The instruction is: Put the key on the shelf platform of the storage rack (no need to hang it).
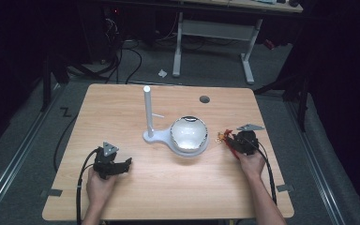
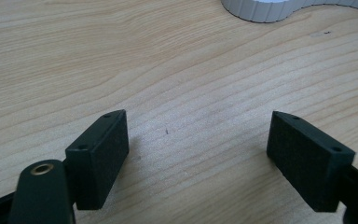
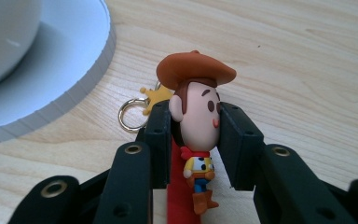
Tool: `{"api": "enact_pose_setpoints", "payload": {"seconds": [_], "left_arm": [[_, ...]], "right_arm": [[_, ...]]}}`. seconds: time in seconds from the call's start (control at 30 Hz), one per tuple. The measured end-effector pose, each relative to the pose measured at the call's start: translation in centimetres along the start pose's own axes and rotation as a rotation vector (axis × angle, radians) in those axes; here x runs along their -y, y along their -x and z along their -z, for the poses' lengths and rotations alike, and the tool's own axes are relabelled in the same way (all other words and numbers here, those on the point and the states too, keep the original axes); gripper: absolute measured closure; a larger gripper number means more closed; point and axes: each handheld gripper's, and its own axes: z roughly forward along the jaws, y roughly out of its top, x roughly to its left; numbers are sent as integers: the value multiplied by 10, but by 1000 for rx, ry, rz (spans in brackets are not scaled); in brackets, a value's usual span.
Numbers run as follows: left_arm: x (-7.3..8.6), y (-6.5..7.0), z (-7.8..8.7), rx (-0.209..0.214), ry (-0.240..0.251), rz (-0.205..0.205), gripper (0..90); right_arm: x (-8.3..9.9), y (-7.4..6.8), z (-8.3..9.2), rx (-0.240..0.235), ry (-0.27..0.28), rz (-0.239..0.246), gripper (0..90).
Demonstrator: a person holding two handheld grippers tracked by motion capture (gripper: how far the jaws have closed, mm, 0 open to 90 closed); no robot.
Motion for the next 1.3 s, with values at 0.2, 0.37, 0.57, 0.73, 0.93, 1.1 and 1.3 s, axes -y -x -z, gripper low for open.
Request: {"api": "enact_pose_setpoints", "payload": {"seconds": [0.2, 0.37, 0.57, 0.73, 0.93, 1.1, 1.3], "left_arm": [[0, 0, 0, 0, 0, 0, 213], [0, 0, 0, 0, 0, 0, 213], [0, 0, 0, 0, 0, 0, 213], [0, 0, 0, 0, 0, 0, 213], [0, 0, 0, 0, 0, 0, 213], [0, 0, 0, 1, 0, 1, 213], [0, 0, 0, 1, 0, 1, 214]], "right_arm": [[0, 8, 20, -19, 57, -24, 671], [0, 12, 32, -29, 96, -42, 671], [1, 16, 47, -39, 134, -49, 671], [1, 15, 51, -45, 129, -41, 671], [-3, 12, 57, -66, 140, -31, 671], [-9, 10, 69, -88, 166, -39, 671], [-13, 11, 80, -88, 177, -27, 671]]}}
